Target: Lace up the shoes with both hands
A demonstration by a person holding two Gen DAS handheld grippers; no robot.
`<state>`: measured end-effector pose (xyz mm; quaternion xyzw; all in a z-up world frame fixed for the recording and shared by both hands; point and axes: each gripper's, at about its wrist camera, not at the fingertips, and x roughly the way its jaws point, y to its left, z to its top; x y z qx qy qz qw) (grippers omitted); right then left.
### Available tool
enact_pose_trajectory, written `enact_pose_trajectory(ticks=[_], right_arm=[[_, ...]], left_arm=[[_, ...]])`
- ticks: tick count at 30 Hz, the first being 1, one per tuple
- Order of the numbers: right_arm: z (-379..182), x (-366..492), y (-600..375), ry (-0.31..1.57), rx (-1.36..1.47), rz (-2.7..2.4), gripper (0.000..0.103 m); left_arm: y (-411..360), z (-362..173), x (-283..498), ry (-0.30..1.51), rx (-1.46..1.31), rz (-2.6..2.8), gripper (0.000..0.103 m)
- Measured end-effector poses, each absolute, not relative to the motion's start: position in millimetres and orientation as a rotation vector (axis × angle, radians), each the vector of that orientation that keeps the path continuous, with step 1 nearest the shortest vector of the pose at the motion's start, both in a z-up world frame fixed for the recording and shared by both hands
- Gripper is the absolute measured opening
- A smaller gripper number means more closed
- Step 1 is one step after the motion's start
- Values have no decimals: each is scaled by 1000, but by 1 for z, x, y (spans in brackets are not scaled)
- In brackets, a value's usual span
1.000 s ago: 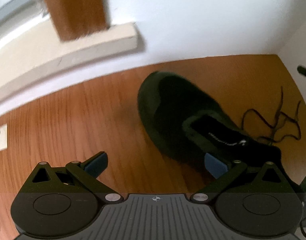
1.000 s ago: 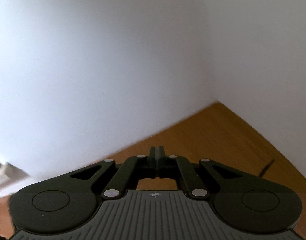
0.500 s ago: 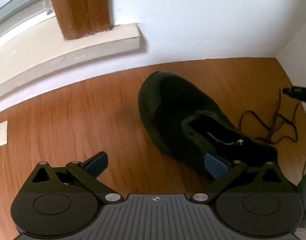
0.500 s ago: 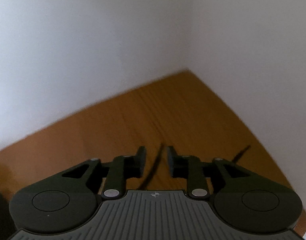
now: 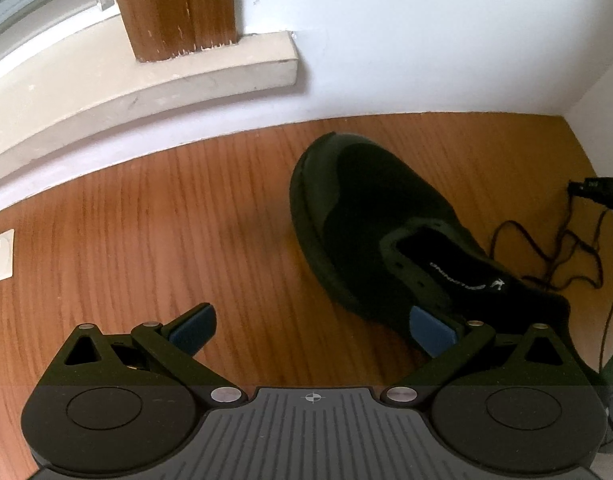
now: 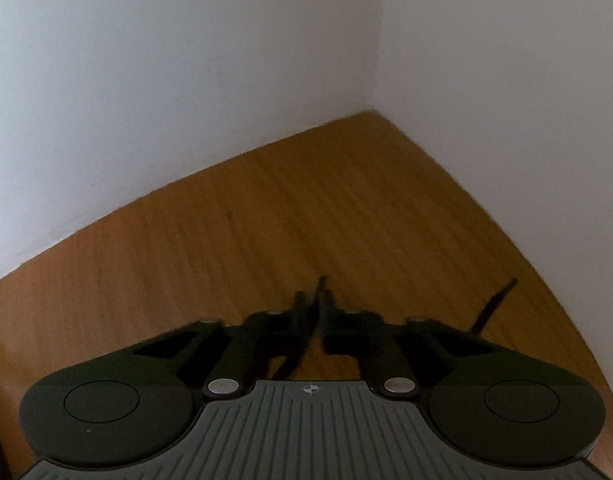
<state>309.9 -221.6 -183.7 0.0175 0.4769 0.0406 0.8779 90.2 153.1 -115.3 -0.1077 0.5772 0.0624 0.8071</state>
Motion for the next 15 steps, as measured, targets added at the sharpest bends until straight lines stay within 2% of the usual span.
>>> enact_pose_trajectory(ticks=[5,15], right_arm=[[-190,313,-225,989,54,144,4],[-166,292,-224,901,166,262,3]], left_arm=[[151,-116,92,1238,-224,127,103],[152,-112,91,1228,-223,126,103]])
